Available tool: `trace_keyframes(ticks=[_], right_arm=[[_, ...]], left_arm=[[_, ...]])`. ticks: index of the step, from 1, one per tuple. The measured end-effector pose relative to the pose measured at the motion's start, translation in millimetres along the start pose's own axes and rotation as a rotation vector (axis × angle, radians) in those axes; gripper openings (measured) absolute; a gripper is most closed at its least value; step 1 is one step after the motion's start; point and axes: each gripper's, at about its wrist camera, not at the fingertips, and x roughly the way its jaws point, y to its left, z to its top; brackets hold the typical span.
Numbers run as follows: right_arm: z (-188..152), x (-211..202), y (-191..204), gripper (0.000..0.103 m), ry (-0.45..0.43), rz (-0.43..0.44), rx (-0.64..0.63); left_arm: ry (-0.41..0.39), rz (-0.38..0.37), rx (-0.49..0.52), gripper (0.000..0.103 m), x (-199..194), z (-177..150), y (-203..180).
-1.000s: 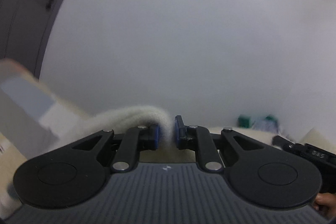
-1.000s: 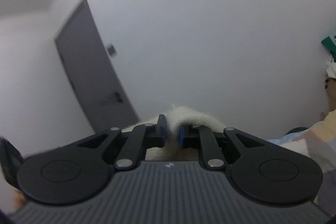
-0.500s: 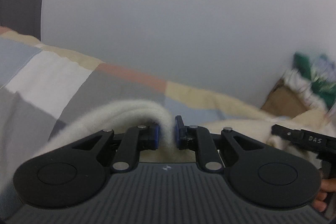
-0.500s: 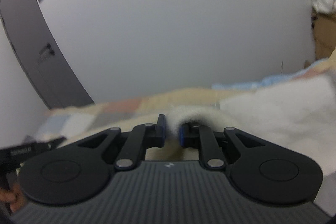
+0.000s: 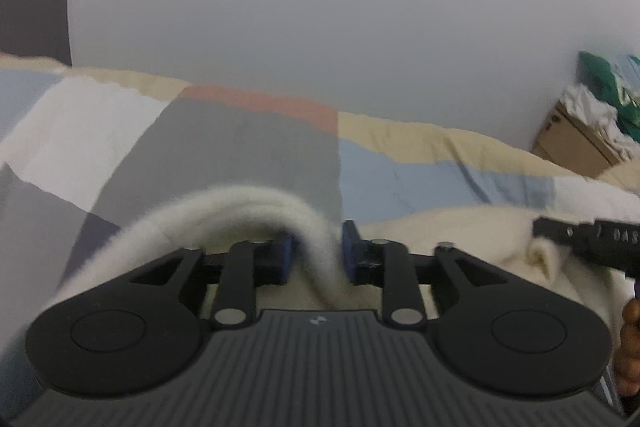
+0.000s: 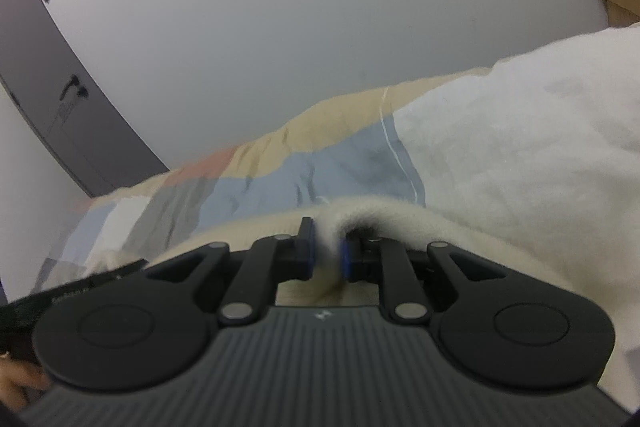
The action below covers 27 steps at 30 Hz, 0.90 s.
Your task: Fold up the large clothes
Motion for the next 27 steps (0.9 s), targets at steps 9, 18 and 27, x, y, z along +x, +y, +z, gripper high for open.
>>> trace_keyframes(ticks=[9, 18, 27], right_arm=[[-9, -83, 23, 0.063, -0.020, -0.064, 0.001], [-57, -210, 34, 0.063, -0.024, -0.114, -0.051], [-134, -305, 44, 0.082, 0.014, -0.152, -0.136]], left_arm=[[-0.031, -0.028, 0.016, 0.052, -107, -15, -20], [-0.016, 0.034, 0.040, 0.052, -269, -67, 6], [0.002, 0.141, -0.027, 0.055, -439, -135, 36]])
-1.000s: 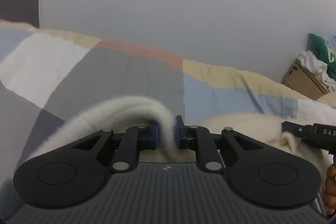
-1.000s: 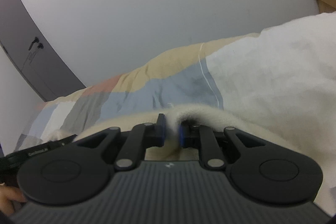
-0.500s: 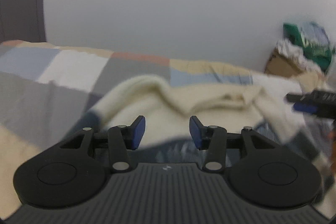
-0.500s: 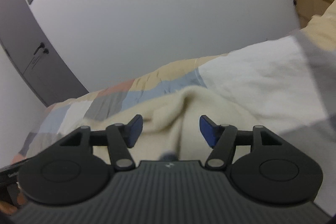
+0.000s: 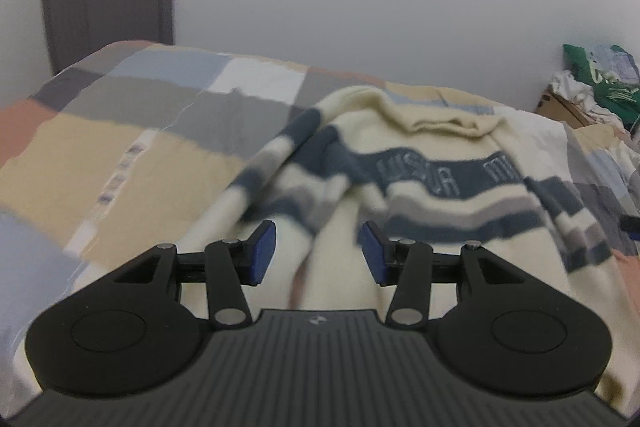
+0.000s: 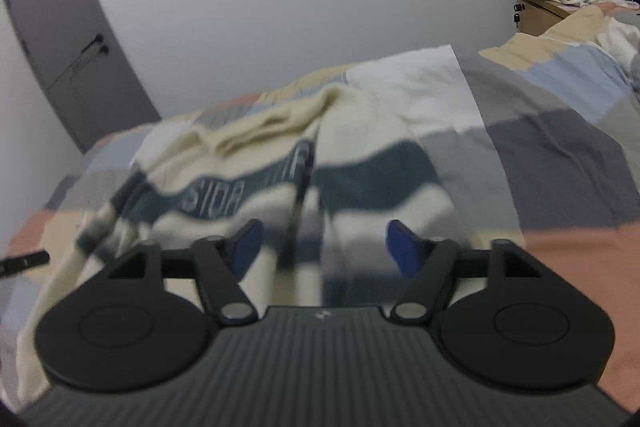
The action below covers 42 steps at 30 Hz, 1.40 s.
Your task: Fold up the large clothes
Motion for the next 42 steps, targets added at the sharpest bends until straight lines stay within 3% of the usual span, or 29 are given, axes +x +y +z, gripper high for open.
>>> trace_keyframes(ticks=[8, 14, 18, 24, 29, 32, 34, 37, 38, 40, 42], right_arm=[[-33, -31, -19, 0.084, 0.094, -0.078, -0.013], [-47, -21, -73, 0.083, 0.157, -0.143, 0.192], [-56, -26, -109, 0.083, 0.148, -0.078, 0.419], [-61, -10, -117, 0.083, 0.232, 0.011, 0.472], [-61, 0, -110, 0.085, 0.258, 0.081, 0.476], [-64, 5, -101, 0.070, 0.276, 0.104, 0.427], [-65, 5, -93, 0.063, 0.286, 0.123, 0.404], [-65, 4, -74, 0.051, 0.282, 0.110, 0.318], [-66, 5, -70, 0.040, 0.283, 0.101, 0.287], [-67, 5, -60, 0.013, 0.285, 0.070, 0.228], [-66, 3, -56, 0.010, 0.265, 0.054, 0.173]], left_arm=[[0.019, 0.066, -0.155, 0.061, -28, -32, 61], [0.063, 0.111, -0.257, 0.062, -15, -44, 108], [0.090, 0.125, -0.258, 0.062, -3, -48, 130], [0.128, 0.086, -0.302, 0.062, 9, -57, 153], [0.152, 0.081, -0.269, 0.062, 15, -58, 147], [0.173, 0.091, -0.189, 0.058, 22, -59, 135], [0.196, 0.089, -0.164, 0.048, 30, -60, 128], [0.215, 0.104, -0.175, 0.025, 36, -60, 121], [0.211, 0.101, -0.185, 0.015, 37, -59, 118], [0.188, 0.124, -0.187, 0.010, 35, -58, 110], [0.141, 0.153, -0.187, 0.008, 28, -56, 102]])
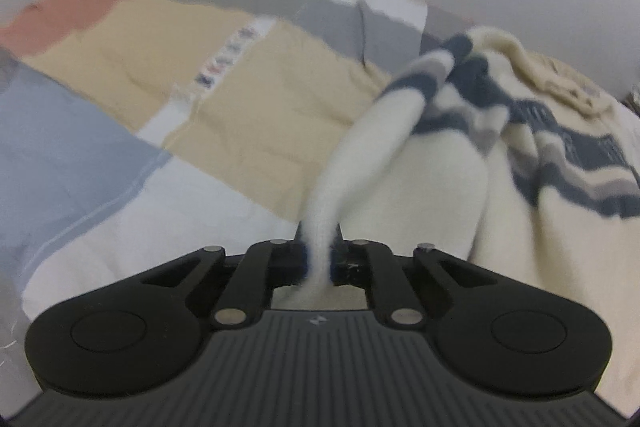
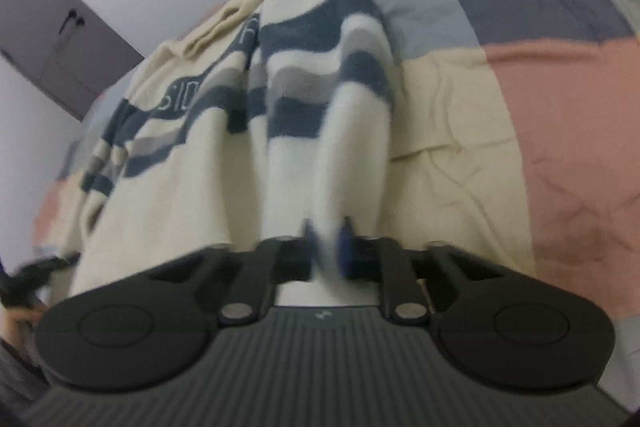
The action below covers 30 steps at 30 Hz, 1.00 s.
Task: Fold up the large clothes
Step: 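Lift the grasped sweater fabric with both grippers and pull it across the bed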
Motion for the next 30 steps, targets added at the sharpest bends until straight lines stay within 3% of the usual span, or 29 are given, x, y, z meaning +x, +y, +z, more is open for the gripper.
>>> trace_keyframes(ticks=[3, 7, 11, 14, 17, 22, 27, 30], right_arm=[[6, -19, 5, 0.009, -0.076, 0.002, -0.078], [29, -42, -3, 0.009, -0.158, -0.031, -0.070], [70, -62, -11, 0.008, -0.237, -0.124, -0.081], [115, -86, -18, 0.008, -0.335, -0.223, -0.119], [159, -107, -27, 0.008, -0.424, -0.267, -0.114], [212, -102, -41, 0.008, -0.499, -0.370, -0.129], [233, -57, -82, 0.009, -0.471, -0.475, -0.052], [238, -28, -113, 0.009, -0.448, -0.516, -0.034]], left_arm=[[-0.105, 0.034, -0.002, 0.008, -14, 1, -4], [-0.226, 0.100, -0.013, 0.008, -31, 15, 9], [-0.269, 0.138, -0.097, 0.008, -36, 26, 32], [-0.294, 0.166, -0.119, 0.008, -34, 34, 39], [-0.323, 0.204, -0.104, 0.008, -29, 43, 39], [-0.296, 0.266, -0.133, 0.008, 0, 60, 50], [-0.207, 0.361, -0.074, 0.008, 51, 71, 52], [-0.152, 0.365, -0.099, 0.008, 79, 76, 61]])
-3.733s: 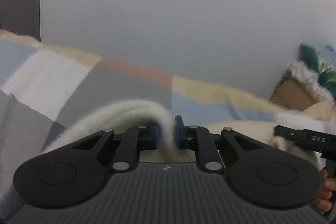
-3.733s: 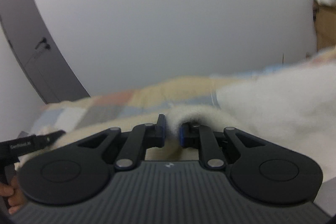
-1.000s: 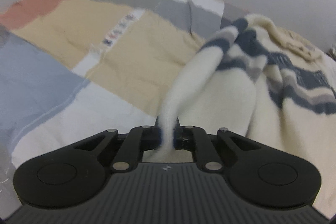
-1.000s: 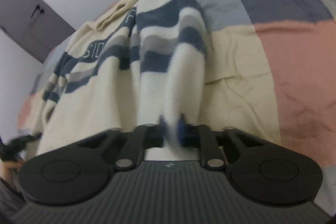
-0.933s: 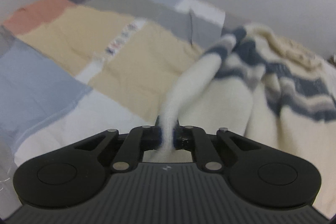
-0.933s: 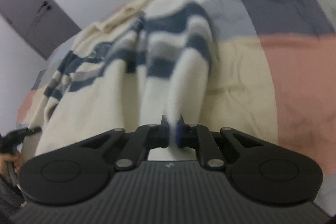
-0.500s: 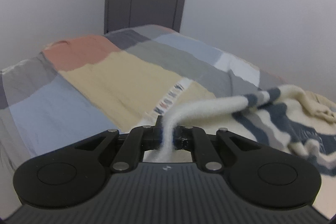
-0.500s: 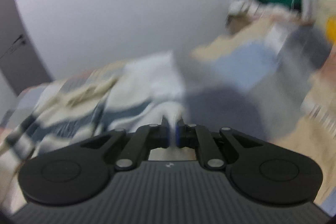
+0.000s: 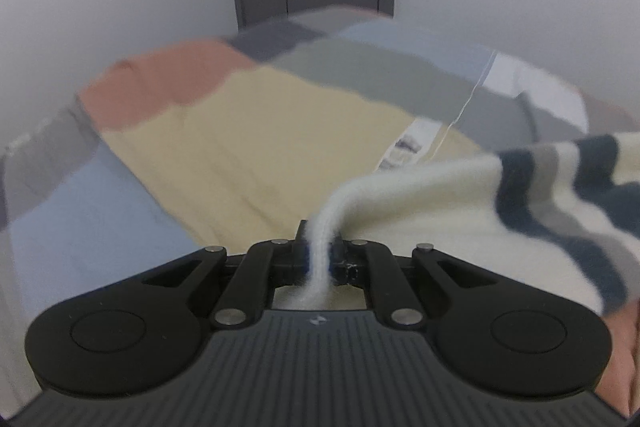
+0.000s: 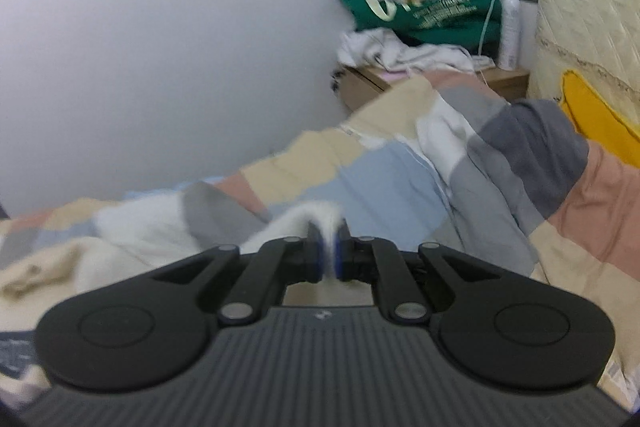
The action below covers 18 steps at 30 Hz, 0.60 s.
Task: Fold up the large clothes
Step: 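Lift the grasped sweater fabric with both grippers and pull it across the bed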
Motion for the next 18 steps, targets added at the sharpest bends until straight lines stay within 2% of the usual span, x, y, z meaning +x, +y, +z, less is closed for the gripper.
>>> trace_keyframes(ticks=[2, 5, 7, 11, 15, 16, 17, 18], right_arm=[[-11, 19, -2, 0.009, 0.020, -0.030, -0.008], [-28, 52, -11, 0.010, 0.019, -0.053, -0.075], [-39, 72, -18, 0.010, 0.083, -0.065, -0.079], [-57, 85, -24, 0.013, 0.104, -0.066, -0.052], [-62, 75, -18, 0.014, 0.073, -0.065, -0.029], [-61, 71, -19, 0.016, 0.075, -0.061, -0.007], [-59, 66, -20, 0.020, 0.078, -0.059, 0.021], [-57, 61, -22, 0.034, 0.083, -0.055, 0.051]], left_arm=[[0.032, -0.002, 0.029, 0.008, 19, -1, -4], [0.020, 0.001, 0.095, 0.009, 36, -1, -9], [0.015, -0.010, 0.107, 0.009, 40, 0, -9], [0.016, -0.028, 0.062, 0.009, 37, 1, -4], [0.018, -0.070, 0.039, 0.010, 24, 5, -2], [0.024, -0.095, 0.027, 0.013, 19, 4, 0], [0.022, -0.105, 0.021, 0.020, 14, 4, 1], [0.021, -0.112, 0.011, 0.036, 7, 3, 2]])
